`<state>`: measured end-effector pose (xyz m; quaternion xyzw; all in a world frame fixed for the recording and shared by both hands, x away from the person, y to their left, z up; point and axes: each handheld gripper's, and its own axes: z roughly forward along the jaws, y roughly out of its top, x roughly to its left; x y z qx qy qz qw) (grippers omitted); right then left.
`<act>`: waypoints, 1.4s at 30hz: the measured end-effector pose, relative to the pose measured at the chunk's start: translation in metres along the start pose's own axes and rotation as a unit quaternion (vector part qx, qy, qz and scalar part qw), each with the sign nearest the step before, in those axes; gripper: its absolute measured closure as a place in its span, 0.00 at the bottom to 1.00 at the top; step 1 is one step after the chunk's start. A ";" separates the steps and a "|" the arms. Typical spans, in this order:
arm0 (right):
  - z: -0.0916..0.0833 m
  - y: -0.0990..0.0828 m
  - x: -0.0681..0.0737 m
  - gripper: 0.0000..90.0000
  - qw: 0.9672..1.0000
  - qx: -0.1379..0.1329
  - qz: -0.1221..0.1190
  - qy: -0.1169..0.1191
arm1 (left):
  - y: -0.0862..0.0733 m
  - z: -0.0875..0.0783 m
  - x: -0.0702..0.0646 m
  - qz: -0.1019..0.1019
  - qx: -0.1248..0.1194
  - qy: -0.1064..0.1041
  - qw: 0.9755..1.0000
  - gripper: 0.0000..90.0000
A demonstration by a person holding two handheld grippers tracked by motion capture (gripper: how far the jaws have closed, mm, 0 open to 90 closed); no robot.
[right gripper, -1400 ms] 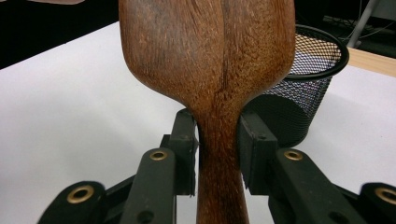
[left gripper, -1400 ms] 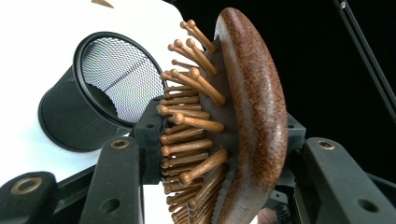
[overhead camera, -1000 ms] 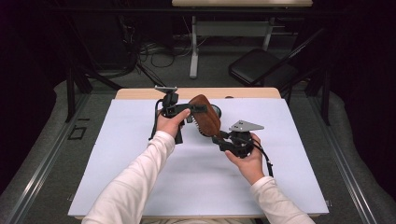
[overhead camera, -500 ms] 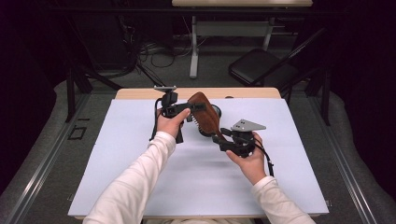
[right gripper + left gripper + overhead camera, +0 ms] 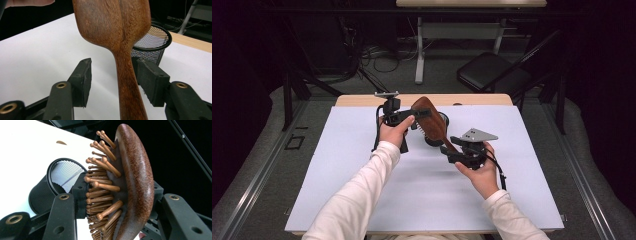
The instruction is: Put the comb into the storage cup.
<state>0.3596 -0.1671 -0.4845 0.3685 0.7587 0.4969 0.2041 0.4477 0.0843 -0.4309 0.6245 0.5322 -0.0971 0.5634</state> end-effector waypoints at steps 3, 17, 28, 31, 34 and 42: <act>-0.003 0.001 -0.001 0.50 1.000 -0.005 -0.006 -0.009 | 0.000 -0.001 -0.001 0.002 -0.008 -0.004 1.000 0.57; -0.005 0.001 -0.007 0.46 1.000 0.001 0.009 -0.003 | 0.002 -0.004 -0.002 0.014 -0.032 0.003 0.999 0.57; -0.005 0.002 -0.004 0.40 1.000 0.015 0.005 -0.006 | 0.004 -0.009 -0.006 0.028 -0.053 0.004 0.998 0.57; -0.005 0.003 -0.004 0.38 1.000 0.012 -0.004 -0.010 | 0.005 -0.010 -0.007 0.028 -0.058 0.005 0.998 0.57; -0.006 0.003 -0.005 0.35 0.999 0.008 -0.020 -0.024 | 0.005 -0.010 -0.008 0.029 -0.061 0.006 0.998 0.57; -0.007 0.003 -0.009 0.33 0.999 0.019 0.000 -0.029 | 0.007 -0.012 -0.010 0.034 -0.067 0.015 0.997 0.57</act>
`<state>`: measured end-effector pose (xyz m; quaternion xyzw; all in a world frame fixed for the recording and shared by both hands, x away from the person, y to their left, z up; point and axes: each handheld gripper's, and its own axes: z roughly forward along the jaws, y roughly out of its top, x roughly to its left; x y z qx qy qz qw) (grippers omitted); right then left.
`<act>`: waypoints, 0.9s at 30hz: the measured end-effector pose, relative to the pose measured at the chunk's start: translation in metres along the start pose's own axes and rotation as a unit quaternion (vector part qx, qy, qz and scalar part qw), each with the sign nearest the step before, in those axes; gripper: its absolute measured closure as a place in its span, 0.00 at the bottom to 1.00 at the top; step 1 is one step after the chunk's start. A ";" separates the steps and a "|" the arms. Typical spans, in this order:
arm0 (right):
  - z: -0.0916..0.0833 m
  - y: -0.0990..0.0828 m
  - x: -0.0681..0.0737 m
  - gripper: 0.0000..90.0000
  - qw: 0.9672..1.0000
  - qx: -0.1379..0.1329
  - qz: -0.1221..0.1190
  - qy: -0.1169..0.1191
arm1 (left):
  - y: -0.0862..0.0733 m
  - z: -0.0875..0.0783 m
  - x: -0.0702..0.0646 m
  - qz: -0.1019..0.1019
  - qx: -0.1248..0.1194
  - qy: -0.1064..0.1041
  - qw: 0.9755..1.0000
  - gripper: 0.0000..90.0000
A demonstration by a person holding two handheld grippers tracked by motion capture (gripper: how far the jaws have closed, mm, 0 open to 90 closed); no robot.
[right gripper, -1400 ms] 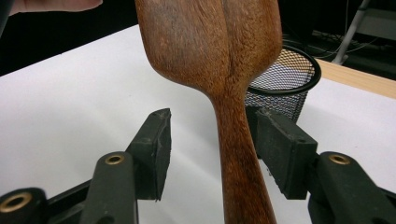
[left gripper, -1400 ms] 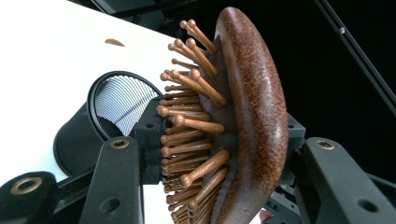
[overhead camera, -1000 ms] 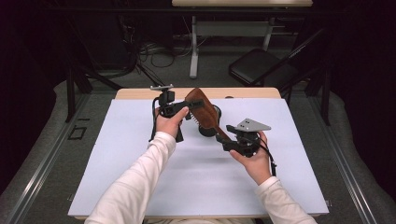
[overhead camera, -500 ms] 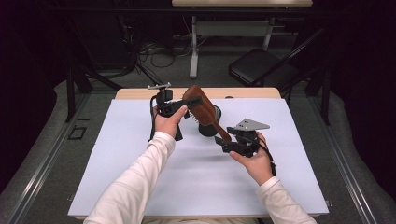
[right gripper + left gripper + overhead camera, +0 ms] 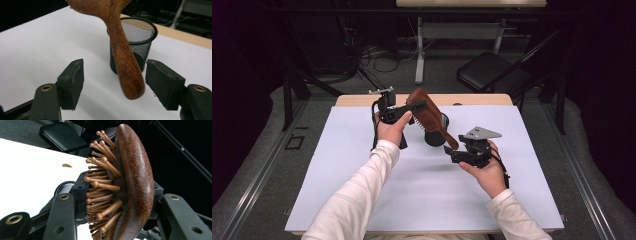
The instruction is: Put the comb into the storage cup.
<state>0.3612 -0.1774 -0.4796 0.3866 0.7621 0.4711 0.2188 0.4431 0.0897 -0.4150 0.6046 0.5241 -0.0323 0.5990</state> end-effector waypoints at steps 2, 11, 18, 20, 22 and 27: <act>0.000 0.000 -0.001 0.30 1.000 -0.002 -0.001 -0.006 | 0.001 0.000 -0.001 0.002 -0.003 0.002 1.000 0.57; -0.003 0.001 -0.007 0.18 1.000 -0.005 0.017 -0.004 | 0.007 -0.003 -0.006 0.003 -0.007 0.006 1.000 0.57; -0.003 0.001 -0.011 0.16 1.000 0.001 0.019 -0.015 | 0.014 -0.004 -0.010 0.008 -0.010 0.013 1.000 0.57; -0.003 0.000 -0.011 0.16 1.000 0.005 0.018 -0.012 | 0.015 -0.005 -0.012 0.009 -0.008 0.015 1.000 0.57; -0.002 0.000 -0.011 0.16 1.000 0.009 0.019 -0.006 | 0.017 -0.006 -0.013 0.012 -0.008 0.018 1.000 0.57; -0.001 -0.001 -0.010 0.16 1.000 0.016 0.017 0.001 | 0.022 -0.008 -0.017 0.015 -0.011 0.020 1.000 0.57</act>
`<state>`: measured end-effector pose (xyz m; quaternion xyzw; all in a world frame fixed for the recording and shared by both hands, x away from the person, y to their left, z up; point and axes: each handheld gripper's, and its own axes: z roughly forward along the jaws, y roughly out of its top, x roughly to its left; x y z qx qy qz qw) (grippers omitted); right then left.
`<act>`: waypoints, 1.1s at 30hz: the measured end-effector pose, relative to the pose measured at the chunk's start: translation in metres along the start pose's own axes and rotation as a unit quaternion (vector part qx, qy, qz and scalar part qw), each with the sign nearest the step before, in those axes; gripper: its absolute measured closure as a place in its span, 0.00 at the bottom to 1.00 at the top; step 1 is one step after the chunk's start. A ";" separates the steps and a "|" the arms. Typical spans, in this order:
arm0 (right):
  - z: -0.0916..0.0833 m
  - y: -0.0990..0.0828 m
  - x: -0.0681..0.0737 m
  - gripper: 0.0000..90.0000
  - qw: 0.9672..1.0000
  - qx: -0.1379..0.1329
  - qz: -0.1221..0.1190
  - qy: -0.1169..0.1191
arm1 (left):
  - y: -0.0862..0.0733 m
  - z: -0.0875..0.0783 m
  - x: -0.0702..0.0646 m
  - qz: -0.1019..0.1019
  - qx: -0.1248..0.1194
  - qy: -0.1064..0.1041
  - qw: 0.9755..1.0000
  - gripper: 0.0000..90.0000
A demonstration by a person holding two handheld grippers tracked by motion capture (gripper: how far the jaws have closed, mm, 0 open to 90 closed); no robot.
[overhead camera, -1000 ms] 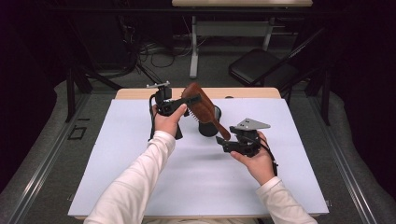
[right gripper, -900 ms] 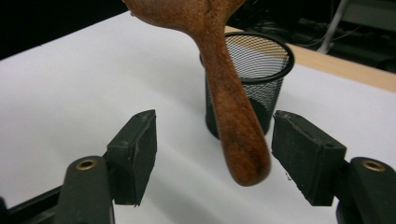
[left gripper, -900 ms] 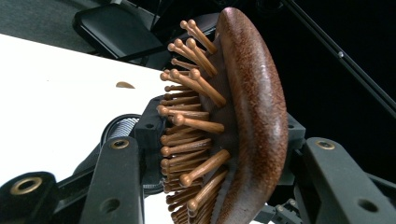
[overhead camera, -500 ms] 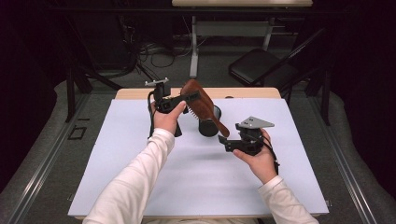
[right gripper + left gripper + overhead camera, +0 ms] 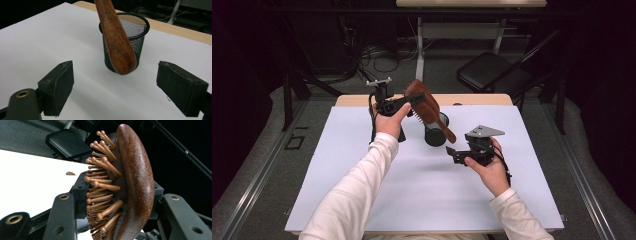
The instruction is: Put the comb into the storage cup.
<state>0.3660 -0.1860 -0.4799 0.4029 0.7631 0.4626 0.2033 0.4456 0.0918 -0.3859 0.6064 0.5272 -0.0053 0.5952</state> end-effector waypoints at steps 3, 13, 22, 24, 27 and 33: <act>-0.001 0.000 0.000 0.16 1.000 -0.003 0.005 0.005 | 0.004 -0.002 -0.002 0.001 -0.004 0.003 1.000 0.57; -0.002 0.000 0.000 0.15 1.000 -0.004 0.012 0.003 | 0.014 -0.008 -0.004 0.006 -0.017 0.012 1.000 0.57; -0.002 0.000 -0.001 0.15 1.000 -0.002 0.011 0.000 | 0.023 -0.010 -0.003 0.002 -0.027 0.020 0.999 0.57; -0.002 0.000 -0.001 0.15 1.000 -0.002 0.010 -0.001 | 0.025 -0.010 -0.003 0.000 -0.031 0.021 0.999 0.57; -0.002 -0.001 -0.001 0.15 1.000 0.000 0.011 0.000 | 0.027 -0.011 0.000 -0.001 -0.033 0.025 0.999 0.57; -0.002 -0.001 -0.001 0.15 1.000 0.000 0.009 -0.002 | 0.029 -0.013 0.004 -0.007 -0.039 0.032 0.999 0.57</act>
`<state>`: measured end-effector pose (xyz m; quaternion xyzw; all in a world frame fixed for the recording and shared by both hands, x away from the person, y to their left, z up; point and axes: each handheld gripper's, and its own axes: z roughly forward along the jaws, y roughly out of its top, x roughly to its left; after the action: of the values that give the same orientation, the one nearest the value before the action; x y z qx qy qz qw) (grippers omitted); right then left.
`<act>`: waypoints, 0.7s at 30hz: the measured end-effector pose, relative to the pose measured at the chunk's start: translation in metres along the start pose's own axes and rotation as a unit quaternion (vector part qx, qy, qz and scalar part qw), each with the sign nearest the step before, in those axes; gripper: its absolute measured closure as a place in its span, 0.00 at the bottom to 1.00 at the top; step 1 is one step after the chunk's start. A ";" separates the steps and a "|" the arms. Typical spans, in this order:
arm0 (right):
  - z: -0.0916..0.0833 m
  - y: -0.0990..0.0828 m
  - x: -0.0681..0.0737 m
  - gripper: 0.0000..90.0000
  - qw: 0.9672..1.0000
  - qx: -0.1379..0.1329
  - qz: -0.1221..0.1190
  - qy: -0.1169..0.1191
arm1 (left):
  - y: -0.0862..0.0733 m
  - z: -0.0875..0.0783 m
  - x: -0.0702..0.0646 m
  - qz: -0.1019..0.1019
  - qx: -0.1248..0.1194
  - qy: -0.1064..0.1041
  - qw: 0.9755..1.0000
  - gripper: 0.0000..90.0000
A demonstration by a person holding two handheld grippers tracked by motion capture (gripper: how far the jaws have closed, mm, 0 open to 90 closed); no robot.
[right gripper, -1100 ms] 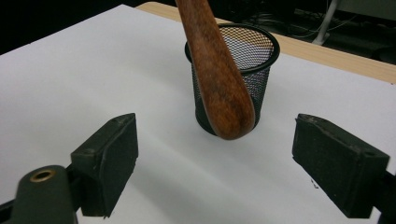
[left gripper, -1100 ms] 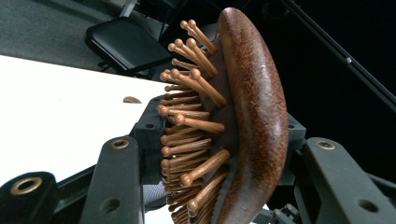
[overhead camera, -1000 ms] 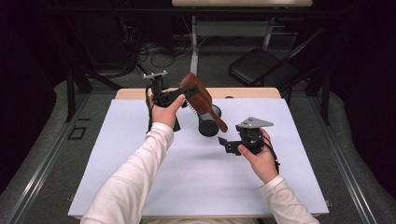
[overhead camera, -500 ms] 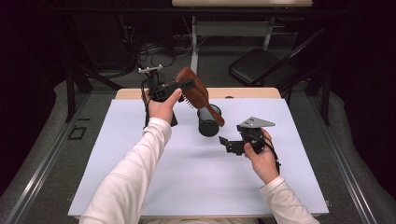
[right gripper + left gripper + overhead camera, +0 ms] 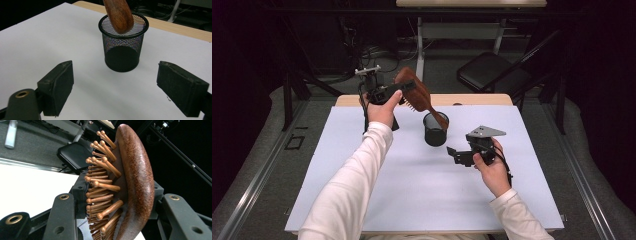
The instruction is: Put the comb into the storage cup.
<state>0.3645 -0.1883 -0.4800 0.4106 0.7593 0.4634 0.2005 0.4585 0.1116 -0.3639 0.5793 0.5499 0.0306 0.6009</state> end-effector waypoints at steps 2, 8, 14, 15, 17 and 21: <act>0.000 0.000 0.000 0.15 1.000 -0.001 -0.002 -0.002 | 0.001 0.000 0.001 0.000 -0.003 0.004 1.000 0.56; 0.000 0.000 0.001 0.15 1.000 -0.004 -0.006 -0.006 | 0.002 0.000 0.006 -0.008 -0.011 0.017 1.000 0.57; 0.002 0.000 0.001 0.16 1.000 -0.001 -0.006 -0.006 | 0.004 0.002 0.009 -0.012 -0.018 0.027 0.999 0.56; 0.002 0.000 0.001 0.16 1.000 -0.001 -0.008 -0.006 | 0.004 0.003 0.010 -0.013 -0.019 0.030 0.999 0.56; 0.002 0.000 0.001 0.16 1.000 -0.001 -0.006 -0.006 | 0.005 0.004 0.013 -0.016 -0.022 0.033 0.999 0.56; 0.001 -0.001 0.001 0.16 1.000 0.000 -0.005 -0.006 | 0.005 0.009 0.016 -0.024 -0.025 0.043 0.998 0.56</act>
<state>0.3645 -0.1867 -0.4812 0.4096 0.7599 0.4600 0.2078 0.4735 0.1180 -0.3727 0.5486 0.5883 0.0552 0.5915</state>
